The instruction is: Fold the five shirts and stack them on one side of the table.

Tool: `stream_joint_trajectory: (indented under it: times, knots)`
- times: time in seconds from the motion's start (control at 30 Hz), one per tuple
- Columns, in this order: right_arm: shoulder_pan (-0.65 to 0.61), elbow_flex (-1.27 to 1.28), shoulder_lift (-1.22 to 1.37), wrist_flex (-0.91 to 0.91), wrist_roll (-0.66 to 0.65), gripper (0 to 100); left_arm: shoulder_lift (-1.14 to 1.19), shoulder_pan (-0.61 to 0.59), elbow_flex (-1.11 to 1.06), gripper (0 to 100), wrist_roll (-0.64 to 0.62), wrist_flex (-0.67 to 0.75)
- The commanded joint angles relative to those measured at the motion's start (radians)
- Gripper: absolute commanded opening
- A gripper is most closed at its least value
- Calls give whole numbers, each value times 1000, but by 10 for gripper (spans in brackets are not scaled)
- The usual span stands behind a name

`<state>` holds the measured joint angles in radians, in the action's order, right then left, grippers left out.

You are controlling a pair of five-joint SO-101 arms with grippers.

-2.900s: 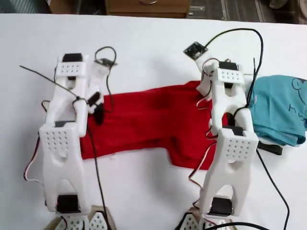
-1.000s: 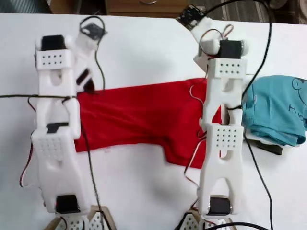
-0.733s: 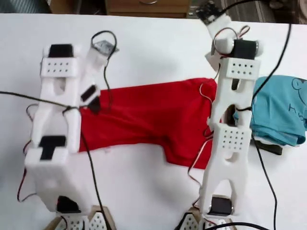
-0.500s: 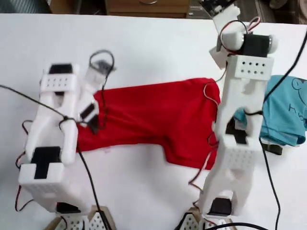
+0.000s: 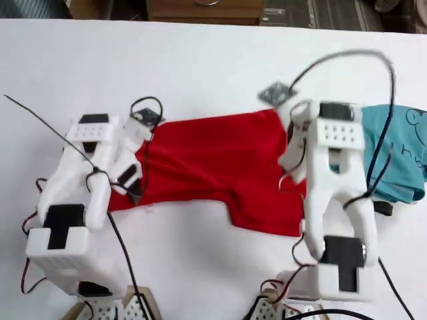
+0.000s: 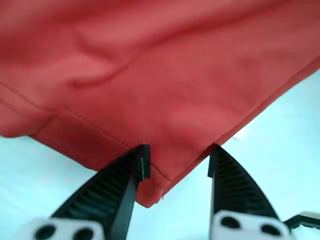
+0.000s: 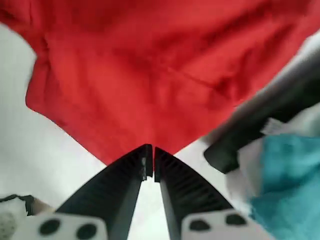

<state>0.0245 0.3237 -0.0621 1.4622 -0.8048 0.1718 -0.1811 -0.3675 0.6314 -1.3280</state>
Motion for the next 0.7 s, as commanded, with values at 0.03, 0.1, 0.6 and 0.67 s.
stream_joint_trajectory:
  times: [0.03, 0.1, 0.6, 0.67]
  knots:
    - [10, 198, -105, -145, -17, 20, -69, -2, 94, 217, 0, -78]
    - [10, 255, -119, -199, -15, 20, -68, 2, 170, 217, -2, -127]
    - [5, 535, -116, -581, 58, 20, -58, 5, 243, 216, -44, -95]
    - [5, 571, -116, -659, 91, 20, -58, 5, 191, 216, -66, -58]
